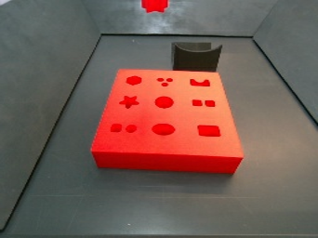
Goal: Insert the star object.
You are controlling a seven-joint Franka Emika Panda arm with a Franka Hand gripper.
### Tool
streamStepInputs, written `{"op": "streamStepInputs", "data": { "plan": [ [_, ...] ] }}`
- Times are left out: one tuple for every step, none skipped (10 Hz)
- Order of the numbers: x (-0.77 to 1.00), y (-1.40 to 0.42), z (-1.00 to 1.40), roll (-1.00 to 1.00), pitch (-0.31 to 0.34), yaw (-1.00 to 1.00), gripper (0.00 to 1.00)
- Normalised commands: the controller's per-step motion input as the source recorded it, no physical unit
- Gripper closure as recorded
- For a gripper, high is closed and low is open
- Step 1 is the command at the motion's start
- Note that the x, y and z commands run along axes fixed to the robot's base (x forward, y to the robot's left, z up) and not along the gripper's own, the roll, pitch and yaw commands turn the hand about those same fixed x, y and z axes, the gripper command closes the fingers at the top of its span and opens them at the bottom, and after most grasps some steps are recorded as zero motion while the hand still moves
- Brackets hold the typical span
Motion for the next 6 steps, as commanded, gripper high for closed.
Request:
{"op": "streamStepInputs", "data": {
  "plan": [
    [0.05,0.00,-0.30,-0.04,-0.083,-0.19,1.00],
    [0.02,0.00,-0.57,-0.08,-0.106,-0.65,1.00],
    [0.12,0.00,-0.63,-0.09,-0.066,-0.91,1.00],
    [0.17,0.04,-0.75,-0.07,0.000,-0.93,1.00],
    [0.00,0.00,-0.78,0.00,-0.009,-1.00,1.00],
    [-0.07,0.00,-0.69,0.05,-0.009,-1.00,1.00]
  ]
}}
